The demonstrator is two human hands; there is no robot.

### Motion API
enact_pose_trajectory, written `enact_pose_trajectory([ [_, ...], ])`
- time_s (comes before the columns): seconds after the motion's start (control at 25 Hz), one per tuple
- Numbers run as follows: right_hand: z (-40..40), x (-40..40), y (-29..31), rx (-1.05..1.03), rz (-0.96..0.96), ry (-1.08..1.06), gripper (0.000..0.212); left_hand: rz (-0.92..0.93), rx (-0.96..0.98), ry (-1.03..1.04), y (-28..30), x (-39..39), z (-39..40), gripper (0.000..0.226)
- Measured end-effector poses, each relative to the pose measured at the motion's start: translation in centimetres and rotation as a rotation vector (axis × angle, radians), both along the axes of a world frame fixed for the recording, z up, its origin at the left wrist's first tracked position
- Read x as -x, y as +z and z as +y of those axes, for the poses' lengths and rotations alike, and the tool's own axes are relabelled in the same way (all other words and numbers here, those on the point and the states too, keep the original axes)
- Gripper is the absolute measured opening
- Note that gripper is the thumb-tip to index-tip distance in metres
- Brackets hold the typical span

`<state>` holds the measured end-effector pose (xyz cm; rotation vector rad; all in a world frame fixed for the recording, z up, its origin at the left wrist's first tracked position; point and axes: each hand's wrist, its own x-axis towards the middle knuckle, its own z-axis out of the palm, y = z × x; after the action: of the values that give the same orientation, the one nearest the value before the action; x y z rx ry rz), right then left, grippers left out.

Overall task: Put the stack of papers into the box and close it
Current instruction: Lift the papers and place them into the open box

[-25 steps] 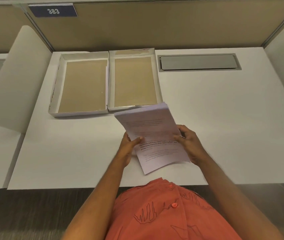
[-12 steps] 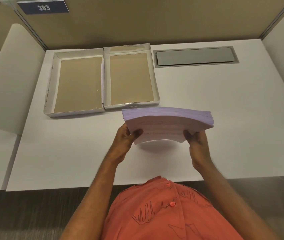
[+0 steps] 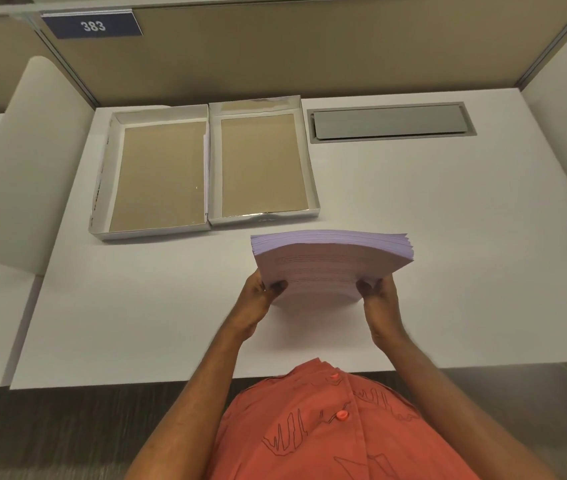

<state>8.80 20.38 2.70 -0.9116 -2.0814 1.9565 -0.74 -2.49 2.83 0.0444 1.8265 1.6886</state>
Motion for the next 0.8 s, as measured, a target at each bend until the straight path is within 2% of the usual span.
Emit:
enact_pose_trajectory([
  [0.12,0.4,0.0,-1.9,-0.05,-0.059,0.046,0.056,-0.029,0.096,-0.005,-1.7,-0.9,0.0,0.039],
  [0.32,0.3,0.8,-3.9,-0.092,-0.122,0.053,0.029,-0.007,0.329,0.006,-3.4,-1.2,0.6,0.024],
  [0.48,0.1,1.9,-3.0,-0.147,-0.114,0.149,0.036,0.053,0.443,0.047,-2.8,0.2,0.0,0.031],
  [0.6,-0.4,5.1,-1.3,-0.158,-0.072,0.164,0.037,0.115,0.391,0.064,-0.9,2.8,-1.1,0.037],
  [0.8,-0.9,14.6,2.3,-0.194,0.031,0.136,0.028,0.168,0.091,0.208,2.9,11.4,-1.7,0.038],
])
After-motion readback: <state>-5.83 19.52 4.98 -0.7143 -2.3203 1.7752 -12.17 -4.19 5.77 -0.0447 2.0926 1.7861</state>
